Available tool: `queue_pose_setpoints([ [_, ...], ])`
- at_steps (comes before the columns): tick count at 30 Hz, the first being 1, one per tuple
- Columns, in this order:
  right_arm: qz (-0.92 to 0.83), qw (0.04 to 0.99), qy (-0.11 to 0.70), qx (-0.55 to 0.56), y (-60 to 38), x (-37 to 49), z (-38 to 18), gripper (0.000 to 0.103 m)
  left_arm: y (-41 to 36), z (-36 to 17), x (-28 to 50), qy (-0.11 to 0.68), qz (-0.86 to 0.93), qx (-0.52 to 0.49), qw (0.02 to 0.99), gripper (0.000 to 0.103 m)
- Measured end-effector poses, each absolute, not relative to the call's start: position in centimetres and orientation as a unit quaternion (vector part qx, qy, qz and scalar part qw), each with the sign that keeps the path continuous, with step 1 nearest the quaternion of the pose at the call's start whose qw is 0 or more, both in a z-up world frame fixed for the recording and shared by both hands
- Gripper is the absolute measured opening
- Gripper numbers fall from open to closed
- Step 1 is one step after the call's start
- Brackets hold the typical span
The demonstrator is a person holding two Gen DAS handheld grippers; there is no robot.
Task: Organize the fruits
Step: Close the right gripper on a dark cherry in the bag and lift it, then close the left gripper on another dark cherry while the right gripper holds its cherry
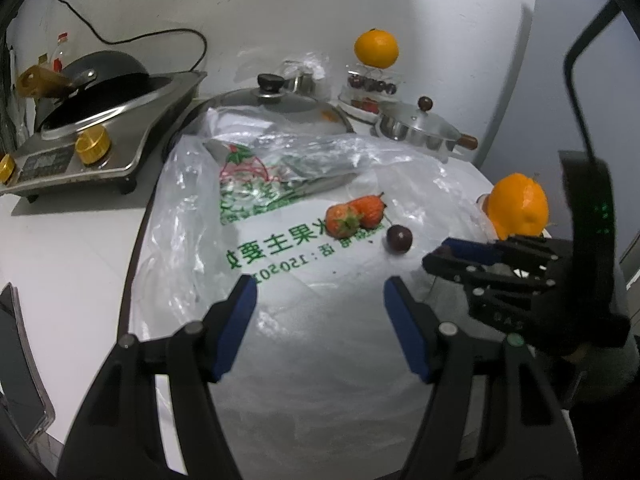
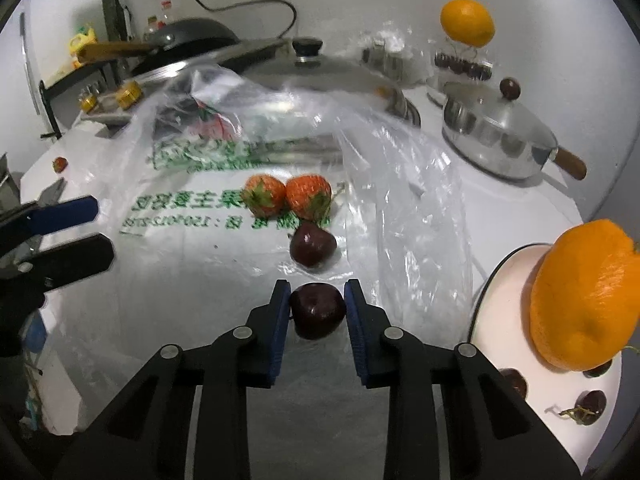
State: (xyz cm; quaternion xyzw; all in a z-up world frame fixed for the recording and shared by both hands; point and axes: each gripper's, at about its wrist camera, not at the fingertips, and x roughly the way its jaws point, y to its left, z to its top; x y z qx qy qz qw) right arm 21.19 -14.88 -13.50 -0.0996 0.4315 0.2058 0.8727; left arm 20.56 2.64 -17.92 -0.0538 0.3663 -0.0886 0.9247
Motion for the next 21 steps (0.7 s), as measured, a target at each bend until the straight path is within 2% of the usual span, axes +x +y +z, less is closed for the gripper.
queue_pose_setpoints([
  [21, 0.195, 0.905, 0.372, -0.069, -19.9, 18.3, -7.8, 0.030, -2.0, -16.6, 21.1, 0.369, -0.106, -0.026, 0.923, 0.068],
])
